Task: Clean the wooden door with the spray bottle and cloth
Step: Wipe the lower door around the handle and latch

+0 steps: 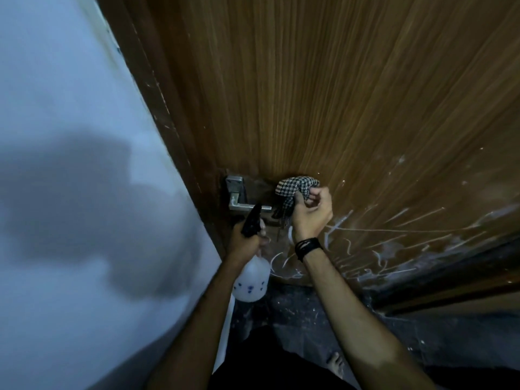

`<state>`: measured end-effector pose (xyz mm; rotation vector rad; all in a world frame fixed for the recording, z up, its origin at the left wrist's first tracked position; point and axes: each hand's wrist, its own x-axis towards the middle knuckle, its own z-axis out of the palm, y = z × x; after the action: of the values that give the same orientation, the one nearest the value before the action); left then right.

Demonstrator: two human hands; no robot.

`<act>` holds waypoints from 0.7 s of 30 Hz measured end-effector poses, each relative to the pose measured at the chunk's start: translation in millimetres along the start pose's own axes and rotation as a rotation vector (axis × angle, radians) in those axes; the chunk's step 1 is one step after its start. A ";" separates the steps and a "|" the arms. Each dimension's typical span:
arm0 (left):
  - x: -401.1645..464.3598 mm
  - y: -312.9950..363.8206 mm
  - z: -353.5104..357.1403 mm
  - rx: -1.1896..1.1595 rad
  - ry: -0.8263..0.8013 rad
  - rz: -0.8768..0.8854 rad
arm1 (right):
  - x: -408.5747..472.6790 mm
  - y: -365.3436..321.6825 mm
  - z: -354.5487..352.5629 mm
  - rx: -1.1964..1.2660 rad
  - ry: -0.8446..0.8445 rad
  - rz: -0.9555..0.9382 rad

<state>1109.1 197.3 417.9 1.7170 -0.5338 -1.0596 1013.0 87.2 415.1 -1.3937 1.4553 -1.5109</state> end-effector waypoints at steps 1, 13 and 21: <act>0.8 0.0 -0.8 0.000 0.016 -0.021 | -0.3 -4.0 -1.1 -0.009 -0.007 -0.055; 7.8 -11.1 -19.3 -0.107 0.079 -0.131 | -1.8 -23.2 13.4 -0.161 -0.391 -0.606; 7.1 -17.1 -31.6 -0.096 0.057 -0.219 | 1.8 -29.7 31.2 -0.644 -0.704 -1.021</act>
<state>1137.3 215.2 402.9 1.7428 -0.2581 -1.1663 1048.7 82.1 438.7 -2.9676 0.7713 -0.7840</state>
